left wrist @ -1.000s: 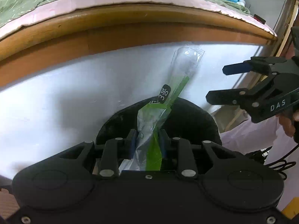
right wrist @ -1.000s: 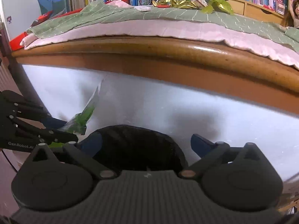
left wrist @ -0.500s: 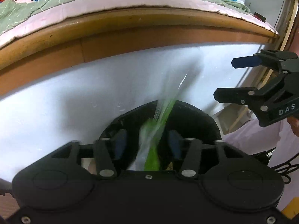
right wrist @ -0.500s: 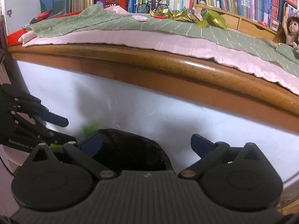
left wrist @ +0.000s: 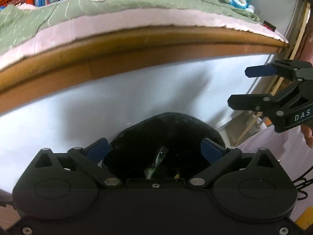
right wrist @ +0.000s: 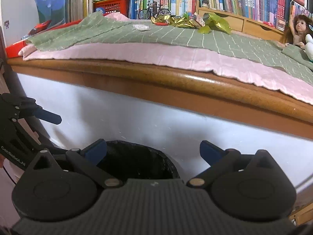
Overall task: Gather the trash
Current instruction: 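Move both open tools back over the bed toward the remaining items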
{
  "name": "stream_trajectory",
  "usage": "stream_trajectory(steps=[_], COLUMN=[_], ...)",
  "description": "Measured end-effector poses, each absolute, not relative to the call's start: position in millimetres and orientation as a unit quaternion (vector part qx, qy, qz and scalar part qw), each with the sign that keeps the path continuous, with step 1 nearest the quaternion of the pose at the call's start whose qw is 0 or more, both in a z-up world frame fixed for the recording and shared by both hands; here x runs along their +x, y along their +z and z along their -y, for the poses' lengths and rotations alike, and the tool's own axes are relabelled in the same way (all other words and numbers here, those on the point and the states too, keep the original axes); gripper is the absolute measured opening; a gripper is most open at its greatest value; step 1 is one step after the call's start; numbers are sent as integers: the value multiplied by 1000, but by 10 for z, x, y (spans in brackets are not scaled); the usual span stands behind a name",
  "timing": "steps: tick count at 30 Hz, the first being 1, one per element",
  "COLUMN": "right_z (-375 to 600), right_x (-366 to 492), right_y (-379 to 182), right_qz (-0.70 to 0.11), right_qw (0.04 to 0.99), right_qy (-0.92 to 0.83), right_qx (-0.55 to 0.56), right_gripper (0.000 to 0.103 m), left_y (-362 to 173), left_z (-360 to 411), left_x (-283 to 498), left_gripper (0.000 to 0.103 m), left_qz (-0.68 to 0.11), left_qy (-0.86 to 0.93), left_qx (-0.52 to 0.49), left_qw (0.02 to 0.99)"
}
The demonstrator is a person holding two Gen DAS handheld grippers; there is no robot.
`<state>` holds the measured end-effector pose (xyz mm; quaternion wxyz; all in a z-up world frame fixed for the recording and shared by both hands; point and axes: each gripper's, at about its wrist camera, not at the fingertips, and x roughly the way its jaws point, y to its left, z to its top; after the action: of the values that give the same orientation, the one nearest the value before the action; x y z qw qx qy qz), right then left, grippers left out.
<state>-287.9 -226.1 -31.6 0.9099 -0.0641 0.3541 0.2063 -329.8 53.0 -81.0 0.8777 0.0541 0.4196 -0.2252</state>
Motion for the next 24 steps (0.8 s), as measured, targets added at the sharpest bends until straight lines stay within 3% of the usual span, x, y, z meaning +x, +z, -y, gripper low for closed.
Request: stream_trajectory(steps=[13, 24], right_z=[2436, 2474], right_x=[-2711, -1942], right_y=[501, 1047], right_qz=[-307, -240], right_qw=[935, 958], right_qy=[172, 152], right_qx=[-28, -39], right_gripper=[103, 103], left_y=[118, 692], left_z=[-658, -635], left_x=[-3023, -2154], left_gripper=[103, 103], left_qz=[-358, -303], left_qy=[-221, -191], left_qx=[11, 19], left_qw=[907, 934])
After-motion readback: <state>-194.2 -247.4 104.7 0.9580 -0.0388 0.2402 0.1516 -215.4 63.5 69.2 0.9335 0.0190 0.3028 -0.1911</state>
